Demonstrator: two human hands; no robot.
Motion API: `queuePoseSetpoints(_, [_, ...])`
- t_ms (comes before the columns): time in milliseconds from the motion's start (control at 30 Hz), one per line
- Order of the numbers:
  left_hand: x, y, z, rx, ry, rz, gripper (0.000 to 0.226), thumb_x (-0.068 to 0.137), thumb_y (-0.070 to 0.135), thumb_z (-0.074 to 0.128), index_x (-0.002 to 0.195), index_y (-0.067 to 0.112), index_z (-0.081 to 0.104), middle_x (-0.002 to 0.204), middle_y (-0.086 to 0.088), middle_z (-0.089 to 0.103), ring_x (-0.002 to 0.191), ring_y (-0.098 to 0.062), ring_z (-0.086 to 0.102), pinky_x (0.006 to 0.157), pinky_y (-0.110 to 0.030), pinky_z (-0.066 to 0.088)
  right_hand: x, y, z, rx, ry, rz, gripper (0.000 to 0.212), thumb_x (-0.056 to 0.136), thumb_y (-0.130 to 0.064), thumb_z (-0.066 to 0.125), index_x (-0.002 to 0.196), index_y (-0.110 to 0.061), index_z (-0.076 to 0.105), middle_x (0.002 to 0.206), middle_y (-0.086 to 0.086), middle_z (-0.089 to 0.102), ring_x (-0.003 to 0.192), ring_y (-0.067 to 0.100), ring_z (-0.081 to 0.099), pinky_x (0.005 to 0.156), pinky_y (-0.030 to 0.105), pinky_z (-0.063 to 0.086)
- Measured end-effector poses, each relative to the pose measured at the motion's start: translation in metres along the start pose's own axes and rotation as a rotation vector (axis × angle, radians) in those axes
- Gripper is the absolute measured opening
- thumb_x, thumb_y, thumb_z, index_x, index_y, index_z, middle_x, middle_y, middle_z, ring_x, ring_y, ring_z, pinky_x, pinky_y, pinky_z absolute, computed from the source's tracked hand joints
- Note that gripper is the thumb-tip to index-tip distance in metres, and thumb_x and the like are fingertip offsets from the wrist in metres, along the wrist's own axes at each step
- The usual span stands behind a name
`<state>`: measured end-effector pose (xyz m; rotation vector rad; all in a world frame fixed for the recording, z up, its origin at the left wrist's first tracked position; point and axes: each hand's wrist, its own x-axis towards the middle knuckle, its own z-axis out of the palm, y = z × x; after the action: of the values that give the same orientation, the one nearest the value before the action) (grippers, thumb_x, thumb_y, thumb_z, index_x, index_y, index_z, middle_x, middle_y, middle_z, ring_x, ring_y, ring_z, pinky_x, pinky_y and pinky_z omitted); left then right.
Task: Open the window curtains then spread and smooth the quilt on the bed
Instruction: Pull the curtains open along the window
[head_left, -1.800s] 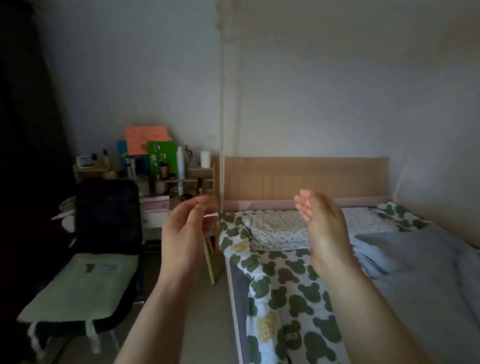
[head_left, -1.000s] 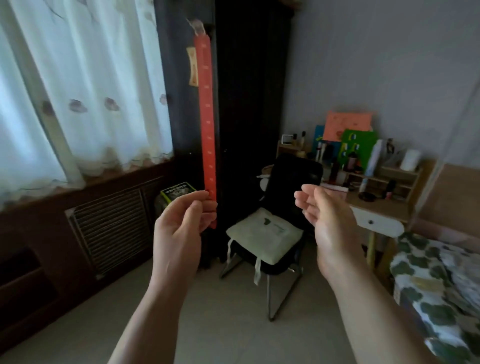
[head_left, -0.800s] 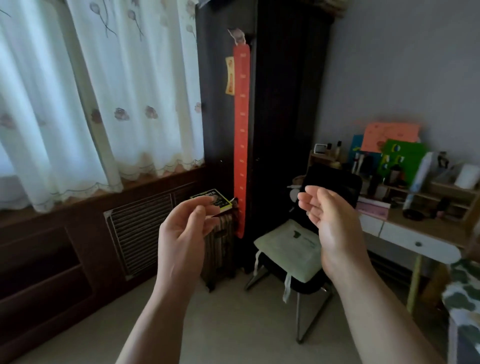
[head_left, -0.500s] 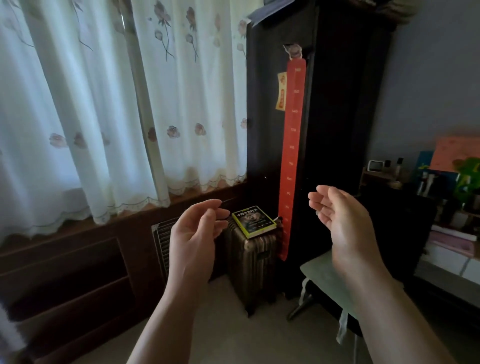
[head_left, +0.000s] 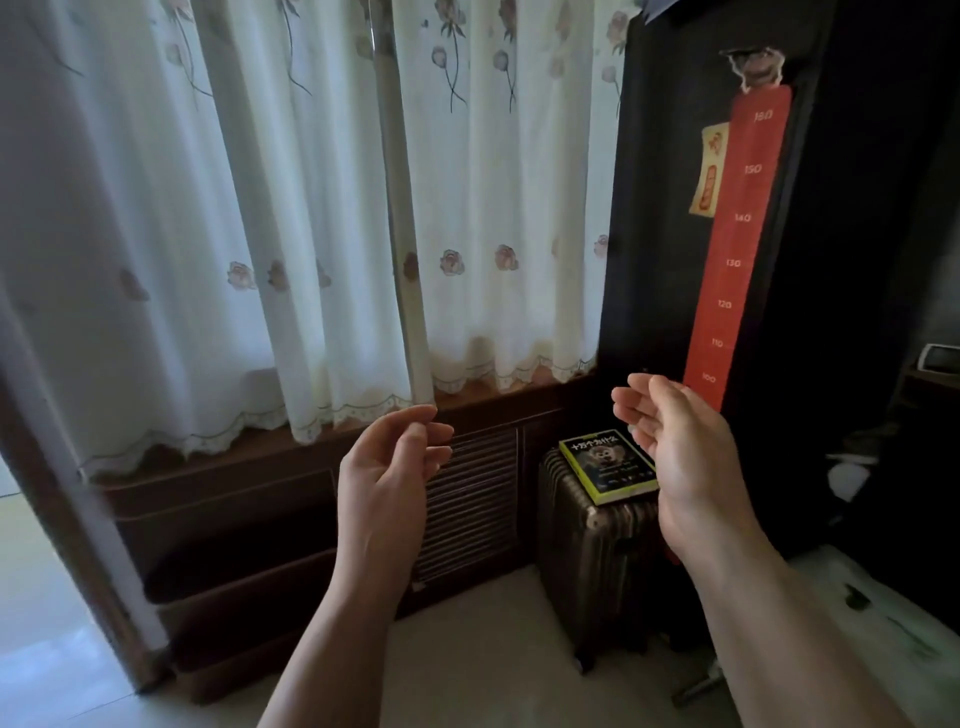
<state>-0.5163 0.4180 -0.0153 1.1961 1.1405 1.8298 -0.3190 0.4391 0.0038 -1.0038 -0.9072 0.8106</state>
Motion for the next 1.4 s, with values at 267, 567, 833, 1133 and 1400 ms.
queuePoseSetpoints(267, [0.072,-0.039,-0.007,0.032,0.123,0.012,0.027,0.098,0.007,0.047,0.091,0.018,0.07,0.085,-0.006,0.073,0.08,-0.02,0.068,0.074,-0.029,0.051,0.079,0.041,0.053,0.022,-0.121,0.037,0.025,0.099,-0.024,0.042,0.106,-0.012,0.063,0.101,0.006,0.068,0.098,0.017,0.063,0.091,0.026,0.046])
queuePoseSetpoints(567, [0.202,-0.08,0.019,0.114,0.248,0.046,0.022,0.098,0.009,0.047,0.101,0.014,0.068,0.087,-0.003,0.073,0.079,-0.017,0.069,0.073,-0.027,0.051,0.213,0.083,0.129,-0.081,-0.303,0.015,0.018,0.096,-0.02,0.048,0.083,-0.021,0.06,0.086,0.004,0.062,0.083,0.016,0.056,0.072,0.025,0.043])
queuePoseSetpoints(833, [0.311,-0.118,0.005,0.266,0.326,-0.006,0.02,0.096,0.013,0.048,0.109,0.015,0.064,0.094,0.0,0.071,0.088,-0.017,0.067,0.077,-0.032,0.053,0.299,0.137,0.216,-0.181,-0.393,0.022,0.02,0.095,-0.022,0.051,0.108,-0.014,0.062,0.094,0.0,0.065,0.091,0.016,0.059,0.08,0.028,0.046])
queuePoseSetpoints(1133, [0.43,-0.132,-0.026,0.528,0.309,0.162,0.023,0.091,0.013,0.06,0.113,0.02,0.062,0.099,0.006,0.068,0.086,-0.001,0.062,0.061,-0.007,0.047,0.357,0.181,0.312,-0.272,-0.397,-0.058,0.025,0.094,-0.016,0.054,0.118,-0.012,0.056,0.093,-0.006,0.058,0.077,0.003,0.054,0.061,0.017,0.042])
queuePoseSetpoints(1400, [0.532,-0.134,-0.07,0.577,0.187,0.278,0.024,0.088,0.017,0.066,0.111,0.02,0.062,0.095,0.011,0.068,0.081,0.002,0.063,0.062,-0.006,0.047,0.398,0.207,0.398,-0.415,-0.284,-0.223,0.038,0.09,-0.017,0.061,0.126,-0.012,0.051,0.121,0.0,0.058,0.116,0.017,0.053,0.096,0.03,0.045])
